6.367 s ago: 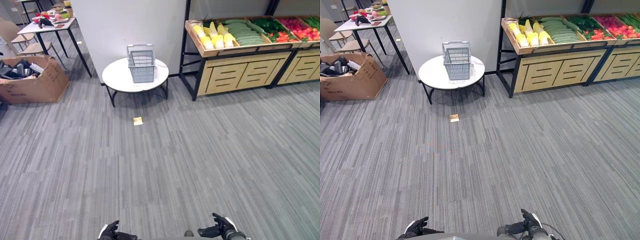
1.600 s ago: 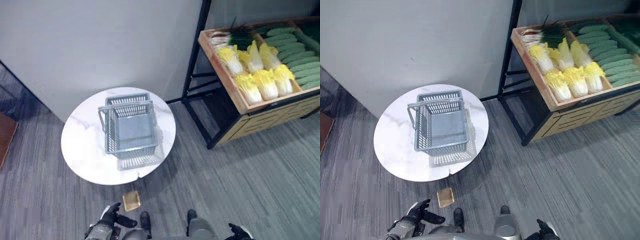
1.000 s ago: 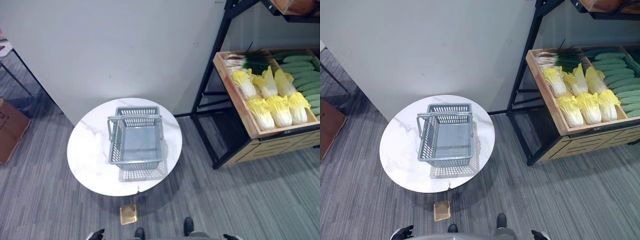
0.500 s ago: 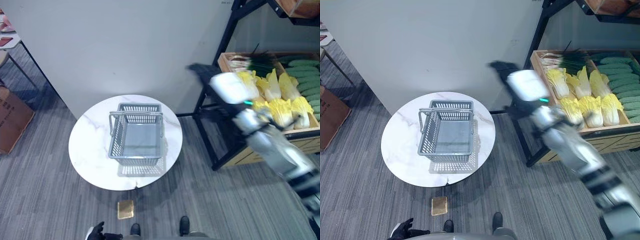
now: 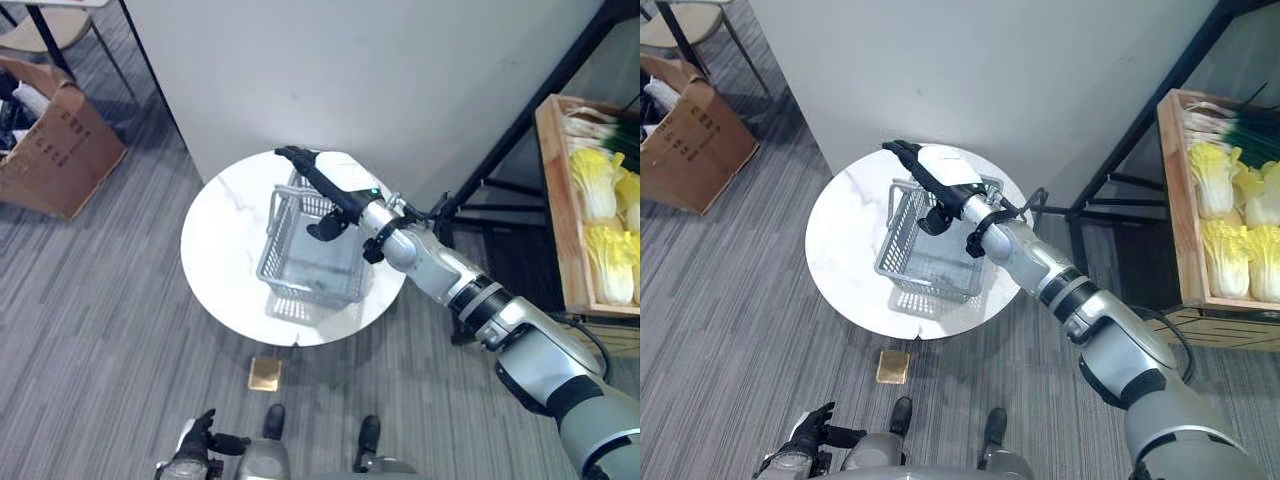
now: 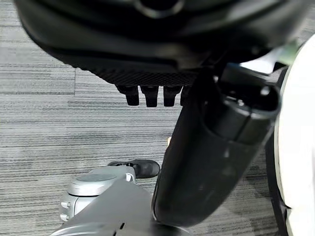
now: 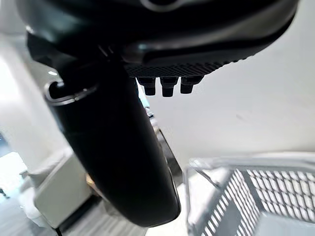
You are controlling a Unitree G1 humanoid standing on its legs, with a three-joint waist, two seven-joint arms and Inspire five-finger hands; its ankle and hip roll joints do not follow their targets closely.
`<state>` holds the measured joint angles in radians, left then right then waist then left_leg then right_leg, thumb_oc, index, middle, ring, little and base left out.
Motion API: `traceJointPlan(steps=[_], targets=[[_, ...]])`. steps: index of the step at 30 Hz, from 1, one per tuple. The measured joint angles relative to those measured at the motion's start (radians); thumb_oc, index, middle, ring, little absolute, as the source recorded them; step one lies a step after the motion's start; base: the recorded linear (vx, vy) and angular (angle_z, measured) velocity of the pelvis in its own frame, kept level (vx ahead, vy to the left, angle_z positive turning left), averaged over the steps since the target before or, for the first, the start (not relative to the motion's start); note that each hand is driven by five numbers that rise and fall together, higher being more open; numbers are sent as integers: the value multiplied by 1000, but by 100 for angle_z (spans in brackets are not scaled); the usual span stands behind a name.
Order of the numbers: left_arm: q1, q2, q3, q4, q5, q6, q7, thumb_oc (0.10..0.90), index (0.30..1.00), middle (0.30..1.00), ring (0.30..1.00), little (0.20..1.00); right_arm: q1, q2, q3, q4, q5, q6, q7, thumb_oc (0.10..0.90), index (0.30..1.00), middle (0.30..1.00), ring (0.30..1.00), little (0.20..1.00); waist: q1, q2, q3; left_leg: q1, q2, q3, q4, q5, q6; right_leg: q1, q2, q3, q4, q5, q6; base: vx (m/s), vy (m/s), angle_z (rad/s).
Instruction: Get the vegetables into the basket
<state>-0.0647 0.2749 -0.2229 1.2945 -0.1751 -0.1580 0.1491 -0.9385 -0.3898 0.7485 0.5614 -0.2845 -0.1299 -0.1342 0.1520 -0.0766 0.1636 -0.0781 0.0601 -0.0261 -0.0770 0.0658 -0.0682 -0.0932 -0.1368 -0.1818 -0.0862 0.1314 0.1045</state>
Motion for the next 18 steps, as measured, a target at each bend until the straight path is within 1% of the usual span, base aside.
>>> traceJointPlan(steps=[3,6,7,8,11,18], targets=[[-7,0,-5,-2,-3,-1,3,900,1000,1000,1000,1000,-11,40,3,38,10,9,-6,900,1000,1000,1000,1000,7,5,4,-20,1,-11,3,1,-1,-13,1,-12,0,0,0,-27,31,10],[-25,1,-14,-2,-5,-1,5,900,1000,1000,1000,1000,-23,50,3,65,21,13,-7,900,1000,1000,1000,1000,22,6,15,-29,-1,-17,7,1,-1,-16,-1,-18,0,0,0,-39,15,8],[-40,7,-55,-4,-21,-2,8,900,1000,1000,1000,1000,-58,101,-5,155,61,9,-25,900,1000,1000,1000,1000,25,8,29,-36,-4,-18,14,1,-1,-20,-3,-19,0,0,0,-63,32,10],[-63,10,-69,-4,-22,-5,9,900,1000,1000,1000,1000,-100,117,-3,210,96,33,-29,900,1000,1000,1000,1000,28,11,39,-64,-5,-28,21,3,-1,-39,-4,-26,0,3,-2,-47,41,18],[-84,14,-111,-5,-22,-8,18,900,1000,1000,1000,1000,-148,146,-3,289,117,43,-43,900,1000,1000,1000,1000,31,12,56,-78,-6,-40,23,8,-2,-46,-4,-38,0,5,-3,-18,28,13],[-121,15,-126,-6,-26,-18,21,900,1000,1000,1000,1000,-202,133,-4,297,135,50,-72,900,1000,1000,1000,1000,53,18,84,-120,-8,-60,34,9,-3,-71,-6,-57,0,5,-4,-4,29,8]])
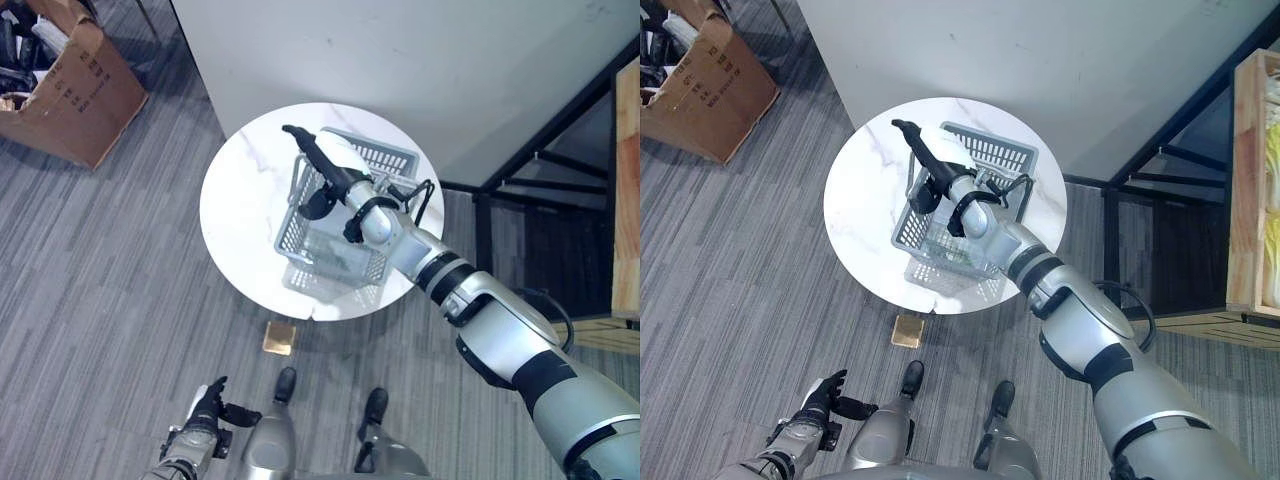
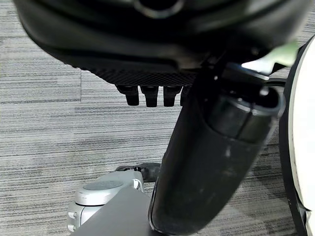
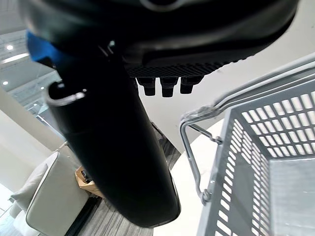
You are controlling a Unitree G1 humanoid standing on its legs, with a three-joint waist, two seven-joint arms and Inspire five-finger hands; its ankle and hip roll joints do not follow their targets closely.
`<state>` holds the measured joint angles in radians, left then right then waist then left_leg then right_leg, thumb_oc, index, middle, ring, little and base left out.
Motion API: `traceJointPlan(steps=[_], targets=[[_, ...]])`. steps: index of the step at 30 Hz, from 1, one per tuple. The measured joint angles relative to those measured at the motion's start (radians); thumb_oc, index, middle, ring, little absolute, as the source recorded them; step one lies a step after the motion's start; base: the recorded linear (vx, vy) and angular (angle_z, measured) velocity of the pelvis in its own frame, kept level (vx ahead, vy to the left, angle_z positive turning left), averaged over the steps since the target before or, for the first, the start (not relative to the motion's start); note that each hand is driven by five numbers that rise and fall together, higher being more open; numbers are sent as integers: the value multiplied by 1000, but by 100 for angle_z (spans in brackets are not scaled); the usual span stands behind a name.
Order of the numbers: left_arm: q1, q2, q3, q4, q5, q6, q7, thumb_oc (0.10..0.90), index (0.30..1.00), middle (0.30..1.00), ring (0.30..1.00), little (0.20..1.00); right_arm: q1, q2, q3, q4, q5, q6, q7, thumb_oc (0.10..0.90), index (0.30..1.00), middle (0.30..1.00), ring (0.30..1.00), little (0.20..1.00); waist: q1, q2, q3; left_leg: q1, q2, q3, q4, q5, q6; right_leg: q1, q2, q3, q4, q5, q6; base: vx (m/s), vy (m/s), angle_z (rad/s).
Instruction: Get the vegetables into the basket
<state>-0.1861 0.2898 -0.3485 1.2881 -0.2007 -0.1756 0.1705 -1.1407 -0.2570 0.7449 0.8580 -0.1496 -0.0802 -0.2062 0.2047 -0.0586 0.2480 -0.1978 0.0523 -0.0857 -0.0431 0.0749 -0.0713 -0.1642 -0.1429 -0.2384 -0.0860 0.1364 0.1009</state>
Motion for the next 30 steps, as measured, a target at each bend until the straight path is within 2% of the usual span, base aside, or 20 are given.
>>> traceJointPlan(steps=[5,15,16,17,18,21,27,30], targets=[[-18,0,-13,1,-17,-4,4,900,1000,1000,1000,1000,-53,-13,0,89,0,5,-14,900,1000,1000,1000,1000,11,1,5,-29,-3,-16,12,0,0,-14,-2,-16,0,0,0,16,25,11],[-31,2,-34,-14,-39,-16,7,900,1000,1000,1000,1000,-107,-123,67,253,-50,19,-19,900,1000,1000,1000,1000,19,9,11,-58,-8,-15,13,1,1,-42,-7,-16,0,0,0,0,0,0],[-32,2,-36,-20,-48,-17,7,900,1000,1000,1000,1000,-106,-141,59,261,-48,19,-23,655,657,657,657,657,17,11,13,-63,-9,-14,14,1,1,-48,-8,-14,0,1,1,6,30,-1],[-34,0,-51,-22,-54,-18,7,900,1000,1000,1000,1000,-106,-150,44,277,-45,22,-31,594,572,572,572,572,14,17,17,-64,-11,-13,14,1,1,-49,-9,-13,0,1,1,0,0,0],[-34,0,-53,-24,-54,-18,7,900,1000,1000,1000,1000,-106,-155,43,284,-43,22,-34,400,300,300,300,300,10,20,19,-64,-11,-11,14,1,1,-49,-9,-12,0,1,1,0,0,0],[-35,-1,-52,-28,-54,-18,8,900,1000,1000,1000,1000,-105,-159,44,284,-40,23,-34,400,300,300,300,300,-4,26,22,-61,-10,-4,14,1,1,-50,-9,-7,0,1,1,6,1,-4],[-36,-7,-52,-36,-53,-17,8,900,1000,1000,1000,1000,-102,-138,43,282,-40,24,-33,400,300,300,300,300,-5,26,22,-47,-9,12,18,1,1,-42,-9,7,0,2,0,-6,4,-7],[-36,-10,-51,-36,-51,-14,8,900,1000,1000,1000,1000,-67,-136,44,222,-40,29,-32,400,300,300,300,300,-6,26,22,-32,-10,13,18,1,1,-27,-9,9,0,2,1,0,0,0]])
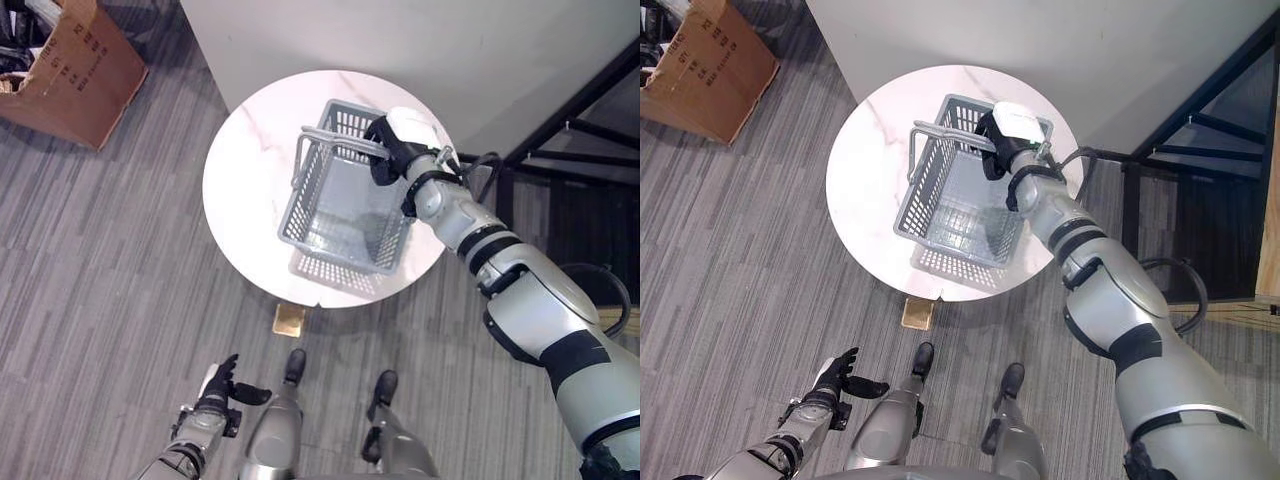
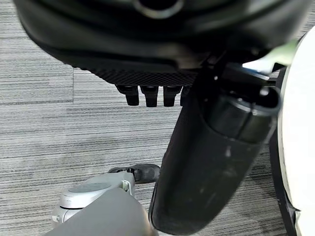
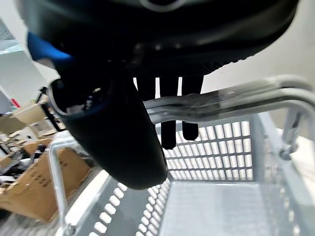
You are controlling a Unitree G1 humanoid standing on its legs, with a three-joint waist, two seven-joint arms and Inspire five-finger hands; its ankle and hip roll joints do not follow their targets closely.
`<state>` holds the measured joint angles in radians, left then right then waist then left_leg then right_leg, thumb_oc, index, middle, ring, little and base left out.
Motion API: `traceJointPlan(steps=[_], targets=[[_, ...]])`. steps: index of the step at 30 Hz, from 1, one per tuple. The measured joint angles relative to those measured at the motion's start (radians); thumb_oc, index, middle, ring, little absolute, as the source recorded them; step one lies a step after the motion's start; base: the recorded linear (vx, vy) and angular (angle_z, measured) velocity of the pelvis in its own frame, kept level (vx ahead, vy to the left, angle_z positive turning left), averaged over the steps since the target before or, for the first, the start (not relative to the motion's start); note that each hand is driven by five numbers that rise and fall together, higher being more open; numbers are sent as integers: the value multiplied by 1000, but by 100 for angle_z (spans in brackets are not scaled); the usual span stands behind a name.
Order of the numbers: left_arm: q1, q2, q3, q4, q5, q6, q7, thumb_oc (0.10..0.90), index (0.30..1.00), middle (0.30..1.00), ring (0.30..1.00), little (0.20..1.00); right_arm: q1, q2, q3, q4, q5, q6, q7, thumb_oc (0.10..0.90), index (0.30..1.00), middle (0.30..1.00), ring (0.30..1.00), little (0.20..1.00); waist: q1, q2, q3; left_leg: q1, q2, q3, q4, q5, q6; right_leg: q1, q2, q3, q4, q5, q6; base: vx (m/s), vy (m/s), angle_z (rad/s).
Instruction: Get the vegetables into the basket
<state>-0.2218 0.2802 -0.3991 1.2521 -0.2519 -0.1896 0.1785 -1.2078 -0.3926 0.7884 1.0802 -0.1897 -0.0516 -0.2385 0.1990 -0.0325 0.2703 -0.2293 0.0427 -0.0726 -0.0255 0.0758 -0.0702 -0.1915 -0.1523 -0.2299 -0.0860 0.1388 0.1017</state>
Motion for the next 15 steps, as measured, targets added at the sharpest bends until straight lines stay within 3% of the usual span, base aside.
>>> traceJointPlan(steps=[3,8,9,10,13,15], targets=[[0,0,1,-2,6,1,0,900,1000,1000,1000,1000,17,3,1,-28,-1,1,5,400,300,300,300,300,-1,0,0,5,0,1,0,0,0,3,0,2,0,3,-1,0,0,0],[11,-6,45,8,55,29,-2,900,1000,1000,1000,1000,187,-91,16,-391,-41,-3,63,400,300,300,300,300,-35,-1,0,42,-2,30,-3,0,0,22,-4,30,0,11,3,-12,-1,-13],[11,-10,66,8,71,31,-6,900,1000,1000,1000,1000,207,-124,17,-462,-49,10,82,400,300,300,300,300,-37,-1,0,46,-2,32,-7,0,0,23,-3,32,0,12,3,14,5,-24],[29,-14,131,26,109,34,-12,900,1000,1000,1000,1000,251,-227,63,-624,-61,-35,116,400,300,300,300,300,-50,-4,-1,77,0,49,-23,1,2,40,-2,47,0,13,5,13,-6,-29],[53,-6,141,51,136,50,-14,900,1000,1000,1000,1000,260,-257,79,-689,-80,-58,145,400,300,300,300,300,-96,-6,-3,128,3,76,-41,0,2,67,0,70,0,13,6,17,-4,-28],[79,-2,178,51,157,56,-23,900,1000,1000,1000,1000,305,-345,72,-844,-78,-74,184,400,300,300,300,300,-113,-11,-7,155,10,108,-59,1,3,68,9,101,0,17,5,24,-12,-43]])
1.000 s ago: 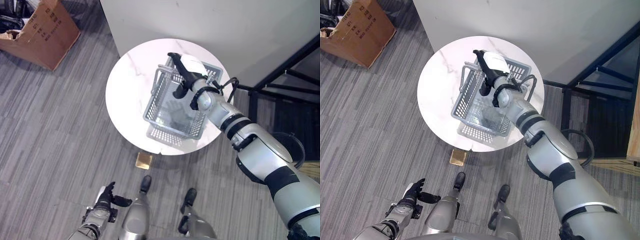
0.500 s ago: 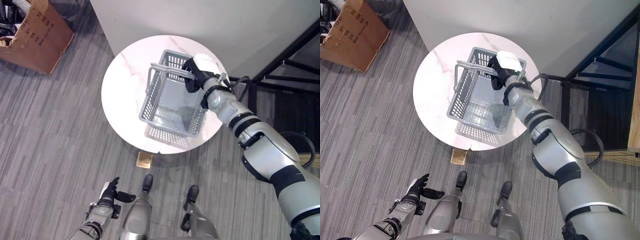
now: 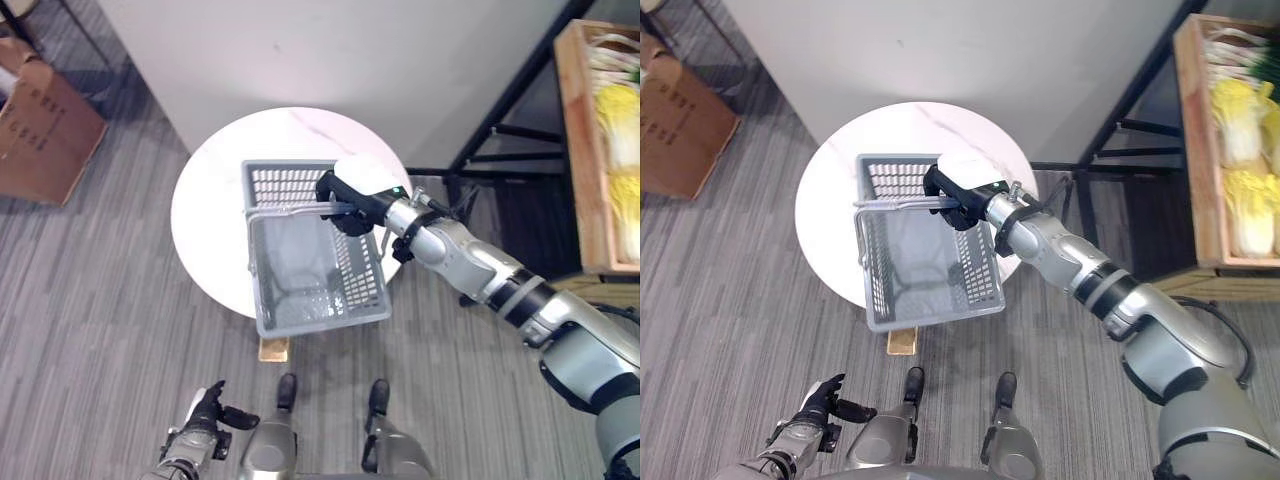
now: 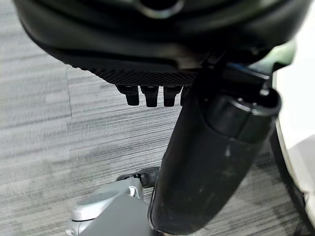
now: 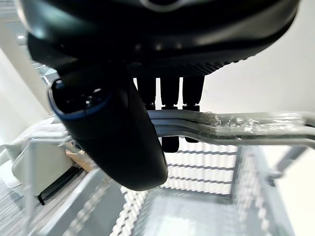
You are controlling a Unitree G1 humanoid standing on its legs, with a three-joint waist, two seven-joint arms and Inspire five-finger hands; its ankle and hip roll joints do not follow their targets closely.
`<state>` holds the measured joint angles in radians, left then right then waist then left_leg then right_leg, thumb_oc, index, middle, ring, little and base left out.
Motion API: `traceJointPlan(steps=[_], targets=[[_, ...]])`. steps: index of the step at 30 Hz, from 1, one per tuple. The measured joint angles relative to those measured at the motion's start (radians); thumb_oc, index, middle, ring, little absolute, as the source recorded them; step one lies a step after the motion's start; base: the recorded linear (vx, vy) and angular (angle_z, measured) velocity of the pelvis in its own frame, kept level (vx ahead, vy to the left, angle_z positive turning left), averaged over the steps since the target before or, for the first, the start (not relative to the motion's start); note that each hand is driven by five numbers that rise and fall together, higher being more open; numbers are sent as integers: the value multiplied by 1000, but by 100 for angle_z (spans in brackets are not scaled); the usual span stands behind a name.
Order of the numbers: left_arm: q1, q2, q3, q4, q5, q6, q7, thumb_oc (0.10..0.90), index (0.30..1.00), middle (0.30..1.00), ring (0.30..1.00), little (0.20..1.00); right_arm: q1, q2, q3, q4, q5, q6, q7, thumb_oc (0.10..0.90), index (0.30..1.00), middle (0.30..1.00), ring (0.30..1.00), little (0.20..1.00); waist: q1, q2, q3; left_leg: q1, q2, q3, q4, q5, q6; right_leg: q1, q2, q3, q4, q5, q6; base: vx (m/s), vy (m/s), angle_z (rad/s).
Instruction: Get the vegetables into the basket
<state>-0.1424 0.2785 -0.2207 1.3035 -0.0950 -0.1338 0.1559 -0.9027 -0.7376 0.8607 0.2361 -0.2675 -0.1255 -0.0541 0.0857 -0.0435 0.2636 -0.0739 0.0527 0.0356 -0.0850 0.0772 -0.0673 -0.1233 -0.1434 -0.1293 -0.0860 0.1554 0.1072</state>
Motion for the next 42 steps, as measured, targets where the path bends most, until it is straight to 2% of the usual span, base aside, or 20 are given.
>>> traceJointPlan(steps=[4,12,13,16,17,18,20,21,24,26,27,28,29,30,31,33,34,35,38,42], targets=[[30,4,20,-2,20,6,-8,900,1000,1000,1000,1000,70,-72,-21,-115,12,-42,39,400,300,300,300,300,-53,-6,-11,25,10,27,-2,-1,-1,7,11,24,0,3,-3,24,-15,-24],[97,-13,66,-4,64,17,-32,900,1000,1000,1000,1000,429,-235,-200,-249,5,-78,100,400,300,300,300,300,-116,-4,-74,96,24,93,-3,-17,-2,43,30,83,0,7,-8,53,10,-26],[123,-18,65,-3,87,18,-32,900,1000,1000,1000,1000,531,-280,-266,-249,-10,-78,102,400,300,300,300,300,-141,-2,-95,120,23,116,-3,-25,-1,52,32,108,0,8,-8,14,27,-43],[124,-24,56,9,99,19,-41,900,1000,1000,1000,1000,635,-304,-307,-248,-23,-78,110,400,300,300,300,300,-196,1,-123,135,16,142,1,-32,2,45,35,124,3,12,6,-60,192,-26],[103,-23,9,-7,108,22,-44,900,1000,1000,1000,1000,798,-292,-443,-289,-46,-92,89,400,300,300,300,300,-172,4,-124,118,14,143,20,-39,5,25,36,131,28,14,10,-65,106,-13],[118,-27,23,-15,124,14,-49,900,1000,1000,1000,1000,900,-274,-532,-292,-51,-124,74,400,300,300,300,300,-159,7,-129,125,15,156,18,-42,11,25,30,130,44,4,14,-89,103,-19],[135,-28,24,-16,137,-1,-49,900,1000,1000,1000,1000,913,-295,-527,-269,-94,-126,72,400,300,300,300,300,-185,5,-136,139,2,178,18,-48,18,17,25,168,53,7,16,-115,72,-48],[125,-24,27,12,155,2,-49,900,1000,1000,1000,1000,910,-319,-527,-216,-126,-114,69,400,300,300,300,300,-221,1,-138,133,-11,201,15,-54,33,7,3,180,45,4,36,-119,44,-54],[112,-21,28,13,155,-5,-46,900,1000,1000,1000,1000,908,-320,-526,-160,-140,-107,56,400,300,300,300,300,-237,-17,-143,119,-39,252,14,-51,51,-40,-23,204,43,21,48,-259,80,-57],[101,13,16,-37,155,-4,-44,900,1000,1000,1000,1000,892,-237,-525,-95,-170,-109,16,400,300,300,300,300,-205,-60,-120,89,-48,356,70,-71,75,-97,-9,131,-2,197,69,-157,80,-128],[98,17,20,-41,155,-5,-43,900,1000,1000,1000,1000,881,-222,-518,-82,-174,-104,10,400,300,300,300,300,-195,-50,-105,78,-22,375,78,-83,80,-110,-7,80,-2,218,66,-90,73,-82],[96,14,33,-37,154,-6,-42,900,1000,1000,1000,1000,885,-212,-509,-61,-184,-102,9,400,300,300,300,300,-207,-39,-103,72,-2,391,85,-74,83,-108,-12,-47,21,168,78,-59,41,-74],[103,9,43,-37,153,-18,-41,900,1000,1000,1000,1000,883,-207,-493,-29,-197,-98,10,400,300,300,300,300,-180,-7,-96,86,40,436,74,-61,71,-108,-13,-233,144,44,14,-96,-14,-78],[110,8,44,-45,152,-23,-40,900,1000,1000,1000,1000,881,-210,-493,-23,-199,-94,8,400,300,300,300,300,-162,16,-90,98,71,467,64,-59,70,-109,-18,-268,245,6,15,-57,-42,-125],[122,13,44,-52,152,-22,-39,900,1000,1000,1000,1000,875,-219,-497,-35,-205,-98,8,400,300,300,300,300,-145,42,-85,105,106,496,54,-50,62,-100,-39,-252,328,-58,52,-27,-76,-99],[137,26,52,-44,145,-10,-39,900,1000,1000,1000,1000,875,-218,-501,-62,-206,-104,7,400,300,300,300,300,-143,25,-88,107,106,509,49,-36,43,-52,-83,-237,302,-102,67,1,-111,-55],[142,34,59,-43,144,-7,-40,900,1000,1000,1000,1000,876,-216,-502,-68,-206,-105,4,400,300,300,300,300,-155,10,-85,109,104,511,48,-28,29,-23,-70,-222,241,-133,34,33,-142,-30],[143,18,62,-33,145,-3,-41,900,1000,1000,1000,1000,875,-216,-508,-62,-206,-98,2,400,300,300,300,300,-152,25,-85,111,116,508,41,-18,21,-6,-34,-211,200,-111,-21,55,-147,-33],[155,-3,68,-37,148,-5,-46,900,1000,1000,1000,1000,916,-215,-552,-54,-206,-90,-3,400,300,300,300,300,-159,49,-94,129,157,501,41,-2,8,-4,27,-173,163,-109,-32,83,-237,-53],[138,-16,67,-41,153,-6,-49,900,1000,1000,1000,1000,995,-220,-636,-53,-206,-79,-9,400,300,300,300,300,-200,56,-100,120,187,516,64,-7,-17,-29,51,-151,172,-116,-44,61,-231,-25]])
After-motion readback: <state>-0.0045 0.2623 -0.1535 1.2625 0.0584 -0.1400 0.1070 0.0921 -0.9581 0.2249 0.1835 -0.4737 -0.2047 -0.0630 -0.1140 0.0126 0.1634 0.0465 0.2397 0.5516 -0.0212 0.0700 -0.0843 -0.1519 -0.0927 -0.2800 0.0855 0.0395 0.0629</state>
